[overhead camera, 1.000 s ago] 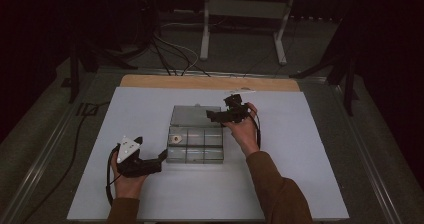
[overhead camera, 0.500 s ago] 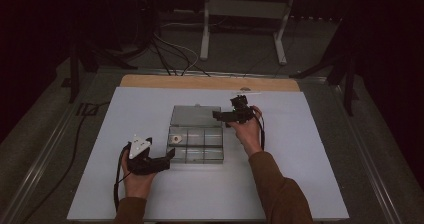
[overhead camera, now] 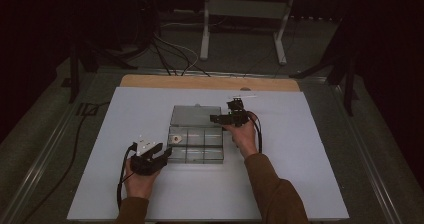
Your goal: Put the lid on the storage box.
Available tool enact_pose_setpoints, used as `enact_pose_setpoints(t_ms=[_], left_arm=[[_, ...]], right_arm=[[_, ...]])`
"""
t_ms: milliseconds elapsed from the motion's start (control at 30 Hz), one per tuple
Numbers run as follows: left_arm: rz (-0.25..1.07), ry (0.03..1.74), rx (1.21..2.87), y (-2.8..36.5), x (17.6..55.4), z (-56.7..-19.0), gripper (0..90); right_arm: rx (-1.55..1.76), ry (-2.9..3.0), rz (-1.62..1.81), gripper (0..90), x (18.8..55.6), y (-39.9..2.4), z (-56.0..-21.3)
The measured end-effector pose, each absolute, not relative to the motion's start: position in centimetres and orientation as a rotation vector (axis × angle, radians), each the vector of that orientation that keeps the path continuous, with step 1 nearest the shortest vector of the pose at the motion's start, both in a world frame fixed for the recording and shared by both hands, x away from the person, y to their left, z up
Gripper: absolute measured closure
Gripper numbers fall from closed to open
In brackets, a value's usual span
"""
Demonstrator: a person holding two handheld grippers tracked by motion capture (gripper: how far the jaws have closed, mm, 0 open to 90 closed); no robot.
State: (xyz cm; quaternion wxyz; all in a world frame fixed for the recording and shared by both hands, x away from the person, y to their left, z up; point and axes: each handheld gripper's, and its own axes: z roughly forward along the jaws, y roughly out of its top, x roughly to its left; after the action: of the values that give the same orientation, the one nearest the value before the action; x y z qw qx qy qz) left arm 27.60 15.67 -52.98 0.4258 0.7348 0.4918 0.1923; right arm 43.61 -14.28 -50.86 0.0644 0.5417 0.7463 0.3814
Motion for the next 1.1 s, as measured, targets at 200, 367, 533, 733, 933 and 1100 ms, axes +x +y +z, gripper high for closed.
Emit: enact_pose_setpoints(t_ms=[200, 367, 533, 733, 933, 1100], left_arm=[[0.463, 1.228, 1.863, 15.4, 27.7, -53.2, 67.5], [0.445, 1.226, 1.864, 15.4, 27.7, -53.2, 70.9], [0.437, 1.234, 1.855, 15.4, 27.7, -53.2, 69.7], [0.41, 1.24, 1.835, 15.5, 27.8, -53.4, 65.2], [0.407, 1.25, 1.838, 15.5, 28.1, -53.6, 67.0], [0.439, 1.249, 1.864, 15.0, 28.2, -53.6, 69.6]], right_arm=[[1.677, 2.285, 1.147, 20.9, 43.7, -14.0, -51.4], [1.694, 2.308, 1.157, 31.8, 43.7, -13.9, -51.6], [1.719, 2.342, 1.164, 31.6, 43.9, -13.9, -52.0], [1.76, 2.357, 1.194, 29.8, 44.1, -13.9, -52.3], [1.798, 2.367, 1.226, 32.1, 44.2, -14.1, -52.5], [1.819, 2.372, 1.239, 33.5, 44.3, -14.2, -52.5]])
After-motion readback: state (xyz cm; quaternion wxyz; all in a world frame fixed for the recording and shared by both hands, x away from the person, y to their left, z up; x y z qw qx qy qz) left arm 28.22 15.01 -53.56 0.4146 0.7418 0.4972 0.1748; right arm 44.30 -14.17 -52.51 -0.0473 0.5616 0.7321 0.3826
